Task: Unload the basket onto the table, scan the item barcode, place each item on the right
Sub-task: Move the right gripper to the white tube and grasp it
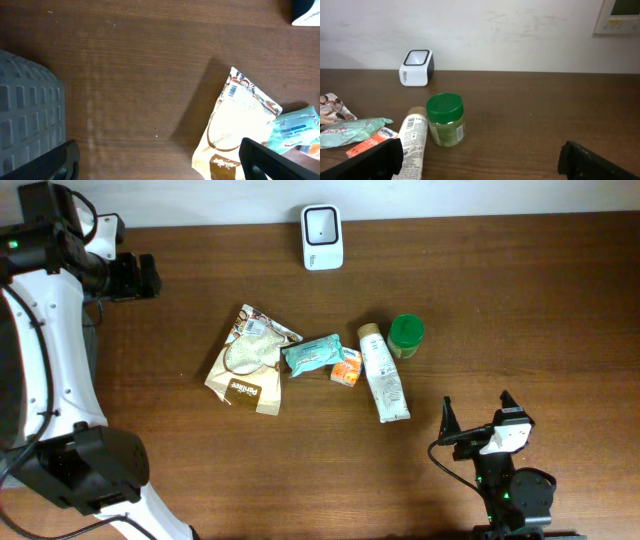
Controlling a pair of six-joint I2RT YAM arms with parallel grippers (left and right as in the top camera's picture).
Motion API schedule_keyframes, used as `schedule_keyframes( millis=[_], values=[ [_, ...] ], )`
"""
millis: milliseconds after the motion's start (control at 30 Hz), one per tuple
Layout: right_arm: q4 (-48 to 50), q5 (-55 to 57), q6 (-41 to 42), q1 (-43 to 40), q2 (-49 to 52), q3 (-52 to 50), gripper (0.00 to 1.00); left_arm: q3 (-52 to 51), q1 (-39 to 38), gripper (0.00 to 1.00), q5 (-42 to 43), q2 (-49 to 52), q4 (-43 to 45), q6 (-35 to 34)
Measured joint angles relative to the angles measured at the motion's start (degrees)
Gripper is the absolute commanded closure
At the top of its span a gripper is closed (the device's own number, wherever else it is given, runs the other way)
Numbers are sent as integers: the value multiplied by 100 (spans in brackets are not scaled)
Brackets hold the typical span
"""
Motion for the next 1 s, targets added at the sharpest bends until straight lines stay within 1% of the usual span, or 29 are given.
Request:
schedule_keyframes(
  millis=[233, 367, 433, 567, 633, 733, 800, 833, 900, 1000],
  values=[
    [245, -656, 243, 0, 0, 2, 2, 0, 13, 1, 9, 0, 2, 2],
    [-282, -920, 374, 0, 271, 461, 2, 0, 13, 1, 11, 0, 0, 0],
    [-662, -994, 411, 0, 656, 1084, 2, 0, 22, 1, 13, 0, 2, 0],
    [-1639, -1300, 374, 0, 1703, 2647, 2, 0, 26, 1, 31, 0, 0, 2],
    [-2520, -1462, 284, 0, 2645, 3698, 2, 0, 26, 1, 31, 0, 2, 0],
    [-3740, -1582, 212, 0, 3764, 4909, 2, 0, 28, 1, 28, 0, 2, 2],
    [-4448, -1725, 9, 0, 4481, 5613, 2, 0, 28, 1, 33, 0, 0, 2],
    [-4922, -1908, -223, 0, 4940, 6054, 2, 0, 28, 1, 31, 0, 0, 2],
    [-5348, -2157, -516, 0, 5580, 6544, 2, 0, 28, 1, 28, 0, 4, 2],
    [-5519, -2376, -662, 0, 6343, 6863, 2, 0, 28, 1, 31, 0, 2, 2]
  ],
)
